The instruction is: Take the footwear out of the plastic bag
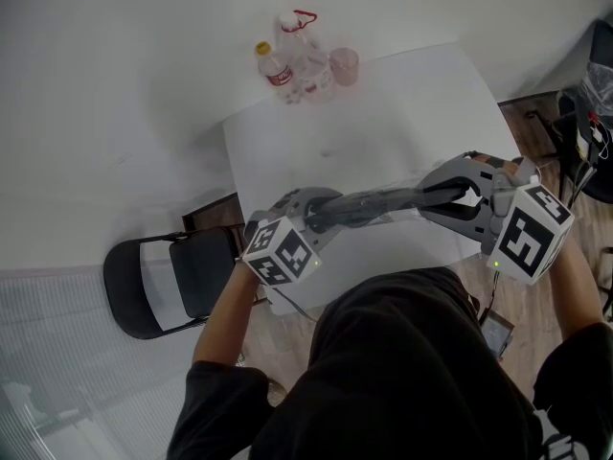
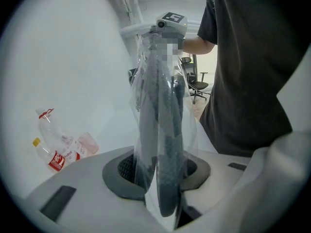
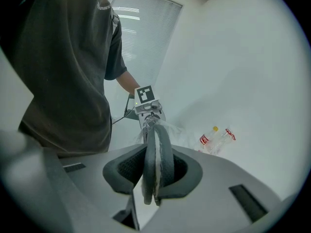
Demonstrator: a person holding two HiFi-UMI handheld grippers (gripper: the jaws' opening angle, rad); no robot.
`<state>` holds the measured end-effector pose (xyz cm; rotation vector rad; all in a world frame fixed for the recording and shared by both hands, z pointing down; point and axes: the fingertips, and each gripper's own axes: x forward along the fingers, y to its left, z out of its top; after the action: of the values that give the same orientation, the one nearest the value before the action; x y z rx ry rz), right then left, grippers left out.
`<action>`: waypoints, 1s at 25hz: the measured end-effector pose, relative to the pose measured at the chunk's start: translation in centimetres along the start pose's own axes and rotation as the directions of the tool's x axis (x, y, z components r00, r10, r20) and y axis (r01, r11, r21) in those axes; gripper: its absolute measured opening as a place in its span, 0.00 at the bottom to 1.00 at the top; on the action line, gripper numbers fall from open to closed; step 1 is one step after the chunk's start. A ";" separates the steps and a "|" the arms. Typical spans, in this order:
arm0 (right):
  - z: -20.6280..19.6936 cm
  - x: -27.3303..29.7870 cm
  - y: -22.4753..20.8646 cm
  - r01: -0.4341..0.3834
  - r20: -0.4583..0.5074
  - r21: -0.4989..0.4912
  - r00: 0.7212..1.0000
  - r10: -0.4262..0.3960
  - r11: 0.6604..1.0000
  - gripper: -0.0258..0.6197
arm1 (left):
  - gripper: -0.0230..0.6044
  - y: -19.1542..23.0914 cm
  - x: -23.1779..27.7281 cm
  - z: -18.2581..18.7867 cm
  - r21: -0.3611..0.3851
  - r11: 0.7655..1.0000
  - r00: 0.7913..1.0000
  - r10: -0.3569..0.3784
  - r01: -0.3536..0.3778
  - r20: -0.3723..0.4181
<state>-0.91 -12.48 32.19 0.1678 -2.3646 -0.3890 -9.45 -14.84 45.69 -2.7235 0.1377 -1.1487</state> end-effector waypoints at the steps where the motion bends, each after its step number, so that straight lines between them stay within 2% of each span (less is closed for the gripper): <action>1: 0.0 -0.1 -0.1 0.000 -0.001 0.001 1.000 0.000 1.000 0.17 | 0.26 0.1 -0.1 -0.1 0.000 1.000 1.000 -0.001 0.001 0.000; 15: -0.6 -0.8 -0.4 0.003 0.006 -0.010 1.000 -0.003 1.000 0.17 | 0.25 0.7 -0.1 -2.6 -0.016 0.999 0.999 0.034 -0.034 -0.025; 25: -0.4 -1.2 -0.5 -0.005 0.016 -0.019 1.000 0.005 1.000 0.17 | 0.23 0.8 -0.5 -3.1 -0.035 0.998 0.999 0.051 -0.052 -0.016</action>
<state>0.28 -12.82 31.54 0.1503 -2.3756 -0.4120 -12.05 -15.96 47.31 -2.7255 0.2314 -1.1637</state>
